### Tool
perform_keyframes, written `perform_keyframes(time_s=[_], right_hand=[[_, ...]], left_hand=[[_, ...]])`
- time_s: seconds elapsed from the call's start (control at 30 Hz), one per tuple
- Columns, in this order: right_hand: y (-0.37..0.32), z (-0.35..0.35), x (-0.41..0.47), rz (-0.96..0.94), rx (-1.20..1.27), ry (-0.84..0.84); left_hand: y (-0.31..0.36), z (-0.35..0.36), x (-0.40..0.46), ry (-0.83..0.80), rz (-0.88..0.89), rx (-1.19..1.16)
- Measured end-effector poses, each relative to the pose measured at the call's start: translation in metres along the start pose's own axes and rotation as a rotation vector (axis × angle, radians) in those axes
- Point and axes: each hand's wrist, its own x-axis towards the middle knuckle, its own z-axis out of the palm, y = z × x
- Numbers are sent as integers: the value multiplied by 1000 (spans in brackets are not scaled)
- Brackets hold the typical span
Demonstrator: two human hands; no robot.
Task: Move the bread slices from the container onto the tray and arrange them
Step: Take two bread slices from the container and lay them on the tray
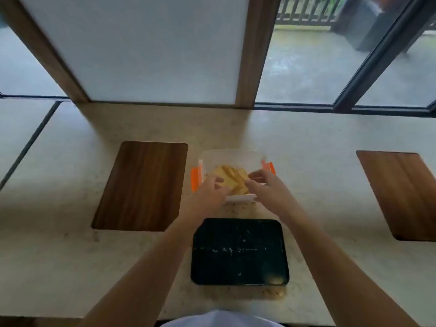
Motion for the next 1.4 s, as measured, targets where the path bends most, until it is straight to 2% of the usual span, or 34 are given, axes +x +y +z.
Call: perform_keyframes(time_s=[0.17,0.33,0.43,0.53,0.7,0.9,1.0,1.13,1.4], right_hand=[[7,16,77,59,-146,-55],[35,41,135,201,-347,-89],[49,47,147,255,-390,-124],[57,47,149,249,-357,-176],[61,47,150,214,-220,-219],[58,32,147,380,161,-268],[50,23,140,362,230,-236],[25,6,116,272,332,-198],[-7,-18,6,-90,404,-145]], left_hand=[[19,5,54,50,-194,-188],[36,8,87,-1,-404,-182],[34,15,100,-9,-471,-124],[22,25,108,-30,-504,-196],[13,35,117,46,-546,-282],[12,30,117,28,-607,-400],[21,26,110,-5,-560,-417],[40,18,90,-40,-360,-439],[45,3,-8,-173,-24,-691]])
